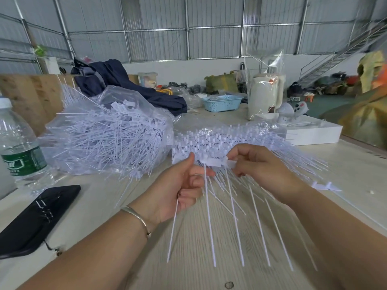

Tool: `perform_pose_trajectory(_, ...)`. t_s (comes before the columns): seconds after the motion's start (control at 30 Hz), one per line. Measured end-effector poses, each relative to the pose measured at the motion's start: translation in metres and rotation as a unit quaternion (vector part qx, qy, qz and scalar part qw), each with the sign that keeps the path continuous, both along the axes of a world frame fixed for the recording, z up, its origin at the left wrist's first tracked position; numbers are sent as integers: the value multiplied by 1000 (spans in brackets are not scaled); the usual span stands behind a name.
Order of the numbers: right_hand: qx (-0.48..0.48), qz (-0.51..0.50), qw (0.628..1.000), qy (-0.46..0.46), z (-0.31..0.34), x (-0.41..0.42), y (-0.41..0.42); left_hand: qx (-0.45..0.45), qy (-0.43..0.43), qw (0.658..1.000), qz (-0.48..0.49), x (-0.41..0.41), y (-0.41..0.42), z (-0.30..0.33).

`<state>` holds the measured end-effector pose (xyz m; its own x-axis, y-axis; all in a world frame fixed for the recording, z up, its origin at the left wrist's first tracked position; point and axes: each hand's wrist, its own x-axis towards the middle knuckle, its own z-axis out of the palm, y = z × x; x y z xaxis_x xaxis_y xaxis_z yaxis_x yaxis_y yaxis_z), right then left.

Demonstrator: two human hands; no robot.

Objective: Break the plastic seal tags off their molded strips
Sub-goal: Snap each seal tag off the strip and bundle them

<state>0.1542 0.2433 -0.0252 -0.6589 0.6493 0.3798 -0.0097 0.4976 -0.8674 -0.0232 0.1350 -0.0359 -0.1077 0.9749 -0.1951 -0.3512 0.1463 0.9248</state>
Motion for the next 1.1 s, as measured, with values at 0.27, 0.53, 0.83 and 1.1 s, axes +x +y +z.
perform_pose_trajectory(0.27, 91, -5, 994, -68, -3, -4, -10, 48, 128, 989, 57, 0, -2, -3)
perform_pose_trajectory(0.53, 84, -24, 990, -110, -3, 2, 4, 50, 38, 997, 47, -8, -2, 0)
perform_pose_trajectory(0.83, 4, 38, 995, -93, -6, 3, 2, 92, -77, 993, -8, -4, -4, 1)
perform_pose_trajectory(1.1, -29, 60, 998, -19, 3, 0, -4, 120, -143, 974, -129, 10, -8, -2)
